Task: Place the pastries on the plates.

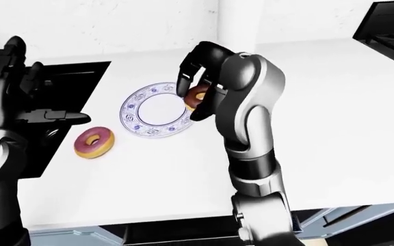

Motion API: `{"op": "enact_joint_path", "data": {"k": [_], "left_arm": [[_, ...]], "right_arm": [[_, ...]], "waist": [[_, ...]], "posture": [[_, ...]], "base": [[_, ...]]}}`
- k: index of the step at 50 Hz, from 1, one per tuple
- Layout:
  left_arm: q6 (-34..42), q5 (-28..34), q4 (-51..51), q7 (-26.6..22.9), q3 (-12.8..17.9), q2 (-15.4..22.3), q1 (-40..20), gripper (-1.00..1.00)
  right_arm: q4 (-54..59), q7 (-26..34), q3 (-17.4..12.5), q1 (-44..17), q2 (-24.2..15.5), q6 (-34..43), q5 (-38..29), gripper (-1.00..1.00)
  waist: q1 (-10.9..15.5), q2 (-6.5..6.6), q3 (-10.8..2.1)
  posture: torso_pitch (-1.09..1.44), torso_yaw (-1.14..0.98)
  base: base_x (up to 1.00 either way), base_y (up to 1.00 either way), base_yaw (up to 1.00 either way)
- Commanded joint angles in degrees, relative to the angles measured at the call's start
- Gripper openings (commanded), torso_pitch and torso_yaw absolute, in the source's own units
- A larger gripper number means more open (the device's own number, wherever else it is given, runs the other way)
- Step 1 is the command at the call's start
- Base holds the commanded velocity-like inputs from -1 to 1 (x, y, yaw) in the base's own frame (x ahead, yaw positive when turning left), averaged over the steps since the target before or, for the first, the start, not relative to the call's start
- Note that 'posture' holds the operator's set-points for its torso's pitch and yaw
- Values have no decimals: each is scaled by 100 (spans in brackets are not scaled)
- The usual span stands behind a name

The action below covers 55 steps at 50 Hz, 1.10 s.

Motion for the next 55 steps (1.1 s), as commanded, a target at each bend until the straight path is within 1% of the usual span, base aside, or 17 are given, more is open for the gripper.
{"op": "enact_joint_path", "data": {"k": [1,7,16,21,30,35,41,45,47,48,49,50,51,52,53,54,55], "left_arm": [[-156,10,-176,13,61,84,-148,100],[-77,-19,-227,8,93,123,-178,100],[-11,-39,-220,14,94,170,-260,100],[1,-93,-230,48,127,146,-246,100],[-45,-119,-255,48,172,177,-134,100],[-40,-123,-278,53,184,179,-109,100],[-14,-126,-329,48,195,173,-73,100],[14,-120,-363,54,206,182,-63,100],[16,-124,-383,57,219,175,-43,100],[23,-125,-387,57,223,175,-40,100],[37,-128,-400,52,233,187,-40,100],[60,-137,-415,45,241,197,-46,100],[78,-146,-413,45,258,218,-75,100],[79,-144,-405,49,256,222,-82,100],[97,-150,-411,55,251,227,-102,100],[115,-160,-430,53,248,232,-108,100],[122,-164,-430,52,252,239,-113,100]], "right_arm": [[3,-177,-50,-345,-28,-129,90,-51],[648,-476,-38,-764,-25,-340,396,-52],[2233,-1394,-32,-1291,43,-995,1077,-53],[3003,-1800,22,-1458,79,-1363,1366,-54],[4176,-2384,109,-1743,326,-1955,1747,-54],[4469,-2482,153,-1765,436,-2184,1893,-53],[4359,-2365,267,-1552,589,-2334,1933,-52],[4381,-2372,261,-1503,656,-2363,1925,-47],[4451,-2424,253,-1500,660,-2398,1929,-23],[4501,-2473,235,-1517,666,-2388,1939,-18],[4524,-2494,247,-1502,661,-2425,1936,1],[4536,-2515,233,-1505,672,-2415,1956,11],[4552,-2556,235,-1496,678,-2417,1957,46],[4556,-2567,237,-1490,684,-2418,1963,62],[4592,-2626,234,-1500,687,-2430,1967,70],[4643,-2703,225,-1516,696,-2445,1980,100],[4703,-2771,225,-1531,699,-2483,1992,100]], "waist": [[-5,23,-146],[0,31,-155],[-2,45,-187],[-4,58,-199],[-21,89,-198],[-33,95,-188],[-33,103,-169],[-39,106,-163],[-41,109,-162],[-41,111,-162],[-40,113,-161],[-40,115,-161],[-39,117,-161],[-39,118,-161],[-38,119,-160],[-38,120,-160],[-38,123,-161]], "posture": [[0,0],[0,0],[0,0],[0,0],[0,0],[0,0],[0,0],[0,0],[0,0],[0,0],[0,0],[0,0],[0,0],[0,0],[0,0],[0,0],[0,0]], "base": [[0,0,0],[0,0,0],[0,0,0],[0,0,0],[0,0,0],[0,0,0],[0,0,0],[0,0,0],[0,0,0],[0,0,0],[0,0,0],[0,0,0],[0,0,0],[0,0,0],[0,0,0],[0,0,0],[0,0,0]]}}
